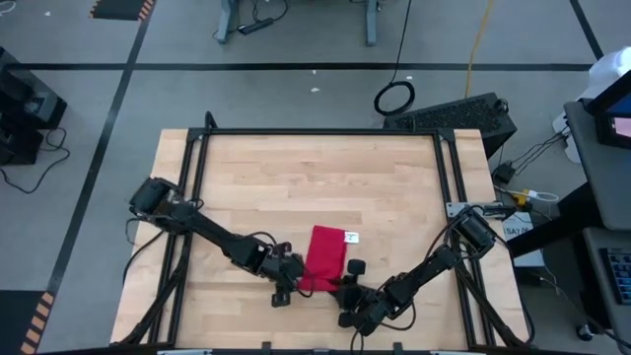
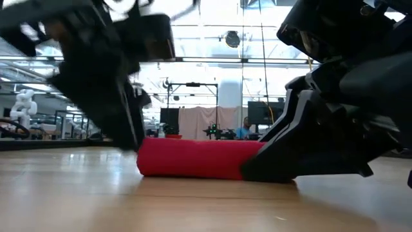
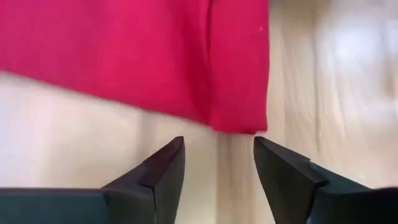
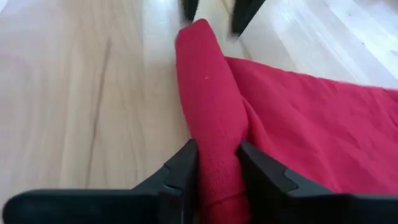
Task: Roll towel
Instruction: Roll the red towel
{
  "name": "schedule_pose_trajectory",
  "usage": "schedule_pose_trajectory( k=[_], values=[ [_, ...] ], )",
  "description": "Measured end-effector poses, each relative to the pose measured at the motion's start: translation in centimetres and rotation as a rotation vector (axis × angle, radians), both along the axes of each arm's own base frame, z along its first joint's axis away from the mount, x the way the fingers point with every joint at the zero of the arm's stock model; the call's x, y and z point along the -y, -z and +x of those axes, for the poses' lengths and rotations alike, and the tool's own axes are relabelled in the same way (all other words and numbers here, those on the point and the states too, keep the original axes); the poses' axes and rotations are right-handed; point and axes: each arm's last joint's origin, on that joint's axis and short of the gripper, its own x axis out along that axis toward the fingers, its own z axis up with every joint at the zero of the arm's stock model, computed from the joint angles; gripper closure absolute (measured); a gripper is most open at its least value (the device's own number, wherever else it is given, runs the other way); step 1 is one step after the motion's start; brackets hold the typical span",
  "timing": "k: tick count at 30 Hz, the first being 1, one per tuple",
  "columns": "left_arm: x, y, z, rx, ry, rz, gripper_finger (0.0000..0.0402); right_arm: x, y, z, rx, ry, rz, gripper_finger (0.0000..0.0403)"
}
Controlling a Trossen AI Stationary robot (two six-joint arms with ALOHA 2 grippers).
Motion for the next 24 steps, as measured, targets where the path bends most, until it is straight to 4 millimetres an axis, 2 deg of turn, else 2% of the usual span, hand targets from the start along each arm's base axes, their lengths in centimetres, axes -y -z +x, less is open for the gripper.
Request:
schedule_pose_trajectory(
  k=[3, 5, 9, 12, 15, 19, 24],
  values=[
    [-0.1, -2.4, -0.8, 0.066, 0.036, 0.087, 0.0201, 0.0, 0.0, 0.0, 0.001, 0.007, 0.010, 0.0309],
    [0.5, -3.2, -1.3, 0.130, 0.064, 0.182, 0.0201, 0.0, 0.0, 0.0, 0.005, 0.018, 0.024, 0.0309],
    [3.5, -3.6, -1.5, 0.319, 0.161, 0.316, 0.0201, 0.3, 0.1, 0.1, 0.013, 0.057, 0.071, 0.0310],
    [5.6, -1.7, -1.5, 0.367, 0.250, 0.394, 0.0201, 0.4, 0.1, 0.2, 0.015, 0.082, 0.111, 0.0310],
    [6.6, 0.3, -1.5, 0.377, 0.255, 0.470, 0.0201, 0.5, 0.2, 0.3, 0.009, 0.085, 0.132, 0.0310],
    [7.0, 2.2, -1.6, 0.357, 0.229, 0.557, 0.0201, 0.6, 0.2, 0.3, 0.004, 0.080, 0.142, 0.0310],
    [6.8, 3.6, -1.3, 0.330, 0.227, 0.581, 0.0201, 0.9, 0.1, 0.8, -0.008, 0.077, 0.196, 0.0310]
  ],
)
